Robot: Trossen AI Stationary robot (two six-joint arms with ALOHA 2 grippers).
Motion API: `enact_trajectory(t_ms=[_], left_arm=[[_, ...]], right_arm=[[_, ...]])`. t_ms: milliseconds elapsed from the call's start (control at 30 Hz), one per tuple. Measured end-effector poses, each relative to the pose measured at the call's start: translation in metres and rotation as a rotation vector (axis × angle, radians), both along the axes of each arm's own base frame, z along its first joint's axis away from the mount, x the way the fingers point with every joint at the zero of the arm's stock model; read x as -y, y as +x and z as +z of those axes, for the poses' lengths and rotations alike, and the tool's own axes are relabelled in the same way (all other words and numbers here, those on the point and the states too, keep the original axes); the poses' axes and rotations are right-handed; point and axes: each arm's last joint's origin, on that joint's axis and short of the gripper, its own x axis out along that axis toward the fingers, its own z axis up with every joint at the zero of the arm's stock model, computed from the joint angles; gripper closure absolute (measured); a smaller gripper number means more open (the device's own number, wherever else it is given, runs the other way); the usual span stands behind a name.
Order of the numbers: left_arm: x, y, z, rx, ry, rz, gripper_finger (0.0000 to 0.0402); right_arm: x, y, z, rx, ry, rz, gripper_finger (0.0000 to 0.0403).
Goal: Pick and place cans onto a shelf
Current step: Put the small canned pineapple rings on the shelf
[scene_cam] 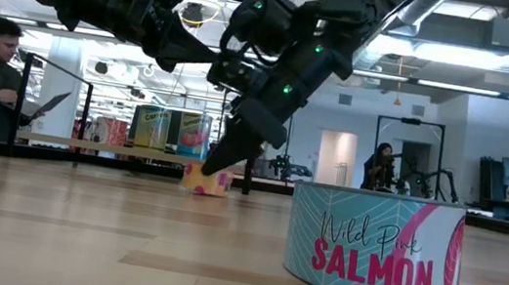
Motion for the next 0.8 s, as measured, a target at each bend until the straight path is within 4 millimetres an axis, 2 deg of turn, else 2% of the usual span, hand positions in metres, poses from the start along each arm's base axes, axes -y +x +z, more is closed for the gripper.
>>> enact_trajectory(t_ms=[167, 267, 333, 433, 533, 633, 733, 800], left_arm=[[0.000, 0.000, -0.001, -0.013, -0.004, 0.000, 0.0401], [0.000, 0.000, -0.001, -0.012, 0.010, -0.002, 0.0401], [0.000, 0.000, -0.001, -0.012, 0.011, -0.001, 0.0401], [-0.001, 0.000, -0.001, -0.015, 0.011, 0.003, 0.0401], [-0.001, -0.001, -0.002, -0.025, 0.018, 0.001, 0.0401], [0.000, -0.001, -0.004, -0.044, 0.027, -0.003, 0.0401], [0.000, -0.001, -0.005, -0.054, 0.024, -0.005, 0.0401], [0.001, -0.001, -0.007, -0.072, 0.016, -0.012, 0.0401]], right_arm=[[-0.004, 0.001, -0.002, -0.002, -0.003, 0.011, 0.0329], [-0.004, -0.002, 0.005, -0.002, 0.016, -0.008, 0.0291], [-0.005, -0.004, 0.018, 0.019, 0.014, -0.004, 0.0268], [-0.005, -0.015, 0.049, 0.037, 0.011, -0.003, 0.0251], [-0.008, -0.035, 0.078, 0.029, 0.000, -0.013, 0.0274], [-0.013, -0.058, 0.095, 0.071, -0.007, -0.001, 0.0331], [-0.013, -0.082, 0.094, 0.151, 0.008, -0.012, 0.0388], [-0.007, -0.100, 0.083, 0.197, 0.029, -0.053, 0.0388]])
